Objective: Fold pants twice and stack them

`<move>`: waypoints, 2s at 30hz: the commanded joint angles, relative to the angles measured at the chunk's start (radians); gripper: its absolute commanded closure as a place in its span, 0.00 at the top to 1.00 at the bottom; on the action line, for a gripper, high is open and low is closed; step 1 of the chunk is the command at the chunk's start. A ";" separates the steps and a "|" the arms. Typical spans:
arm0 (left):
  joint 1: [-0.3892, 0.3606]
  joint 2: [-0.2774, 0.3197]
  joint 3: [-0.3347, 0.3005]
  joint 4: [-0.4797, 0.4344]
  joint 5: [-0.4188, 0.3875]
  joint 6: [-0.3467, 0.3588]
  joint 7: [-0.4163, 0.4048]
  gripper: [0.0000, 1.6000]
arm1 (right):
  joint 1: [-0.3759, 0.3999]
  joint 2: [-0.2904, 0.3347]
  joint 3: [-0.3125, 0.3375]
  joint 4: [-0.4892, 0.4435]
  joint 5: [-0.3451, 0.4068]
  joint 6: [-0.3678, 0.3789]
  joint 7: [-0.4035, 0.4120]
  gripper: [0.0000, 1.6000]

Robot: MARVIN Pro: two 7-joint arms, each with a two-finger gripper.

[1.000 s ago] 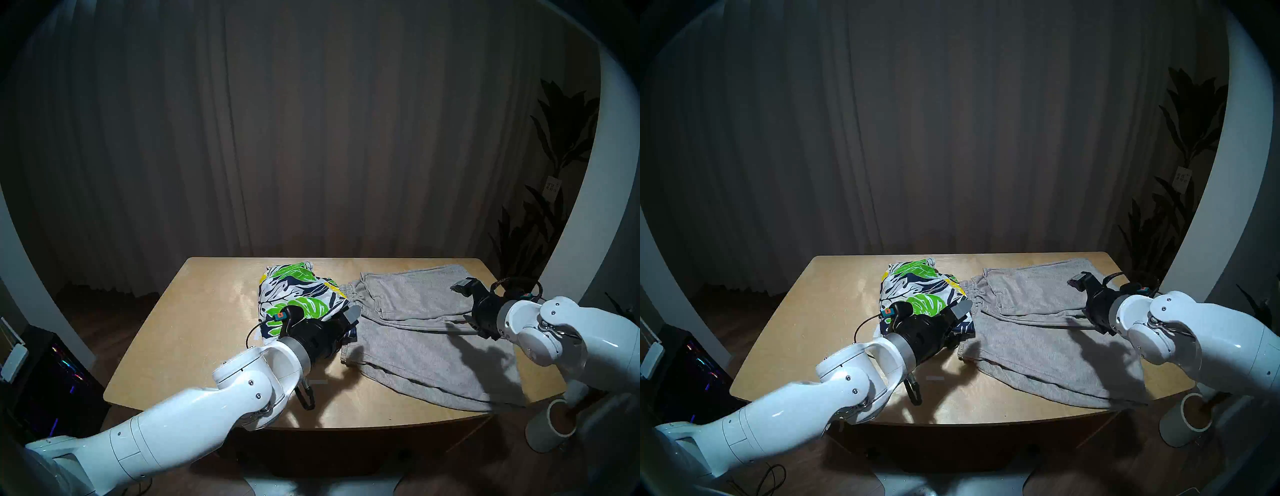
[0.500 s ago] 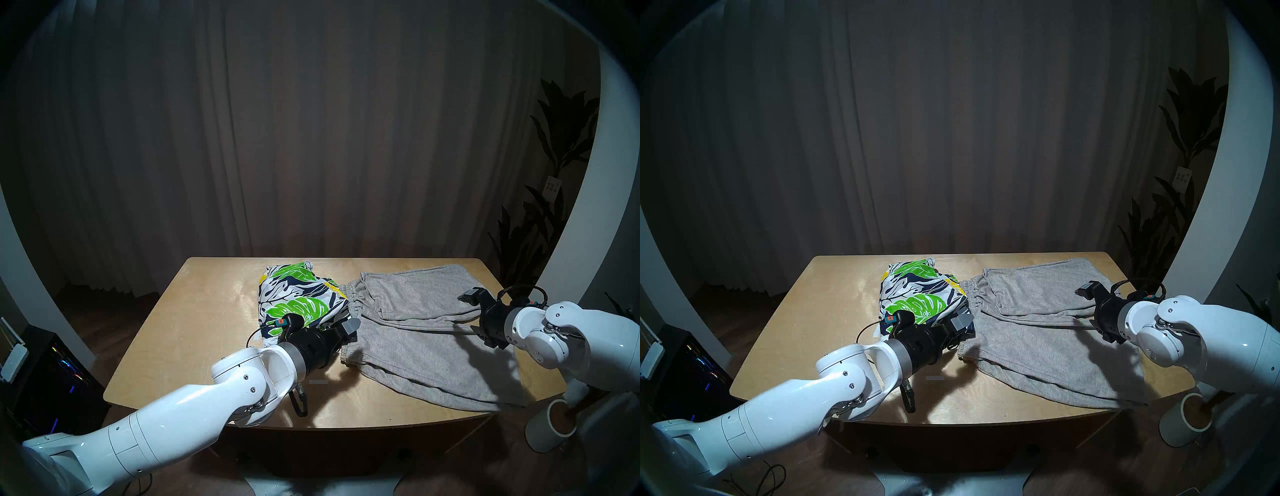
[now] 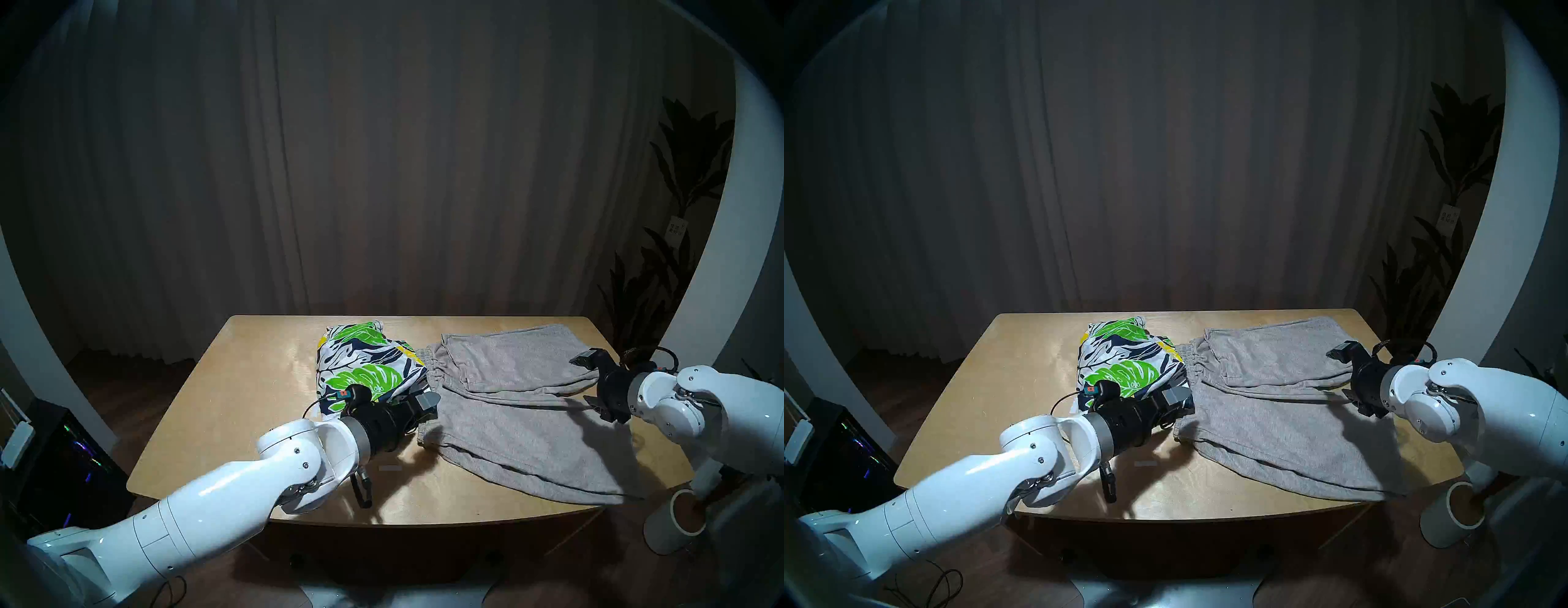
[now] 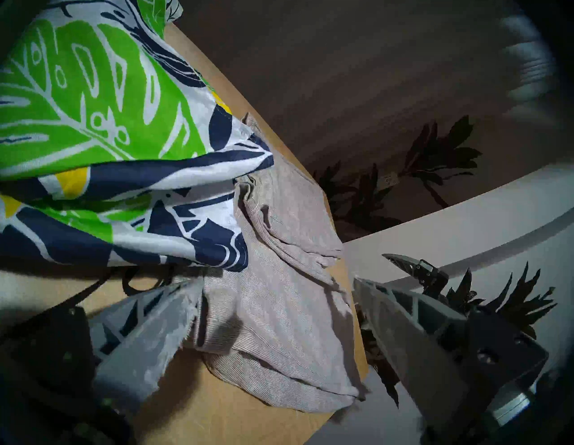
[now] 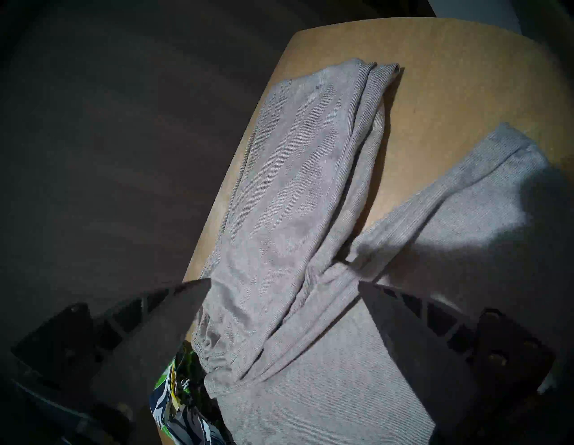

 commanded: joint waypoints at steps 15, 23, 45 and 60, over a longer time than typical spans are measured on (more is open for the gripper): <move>-0.034 -0.011 -0.008 0.014 -0.059 0.093 -0.038 1.00 | -0.054 0.014 0.021 0.128 0.065 0.103 0.056 1.00; -0.045 -0.009 -0.013 0.026 -0.075 0.124 -0.044 1.00 | -0.058 0.014 0.041 0.171 0.083 0.143 0.085 1.00; -0.038 -0.006 -0.004 0.062 -0.112 0.199 -0.044 1.00 | -0.091 0.015 0.057 0.262 0.144 0.282 0.135 1.00; -0.041 -0.007 -0.005 0.080 -0.129 0.238 -0.043 1.00 | -0.117 0.015 0.068 0.325 0.173 0.363 0.162 1.00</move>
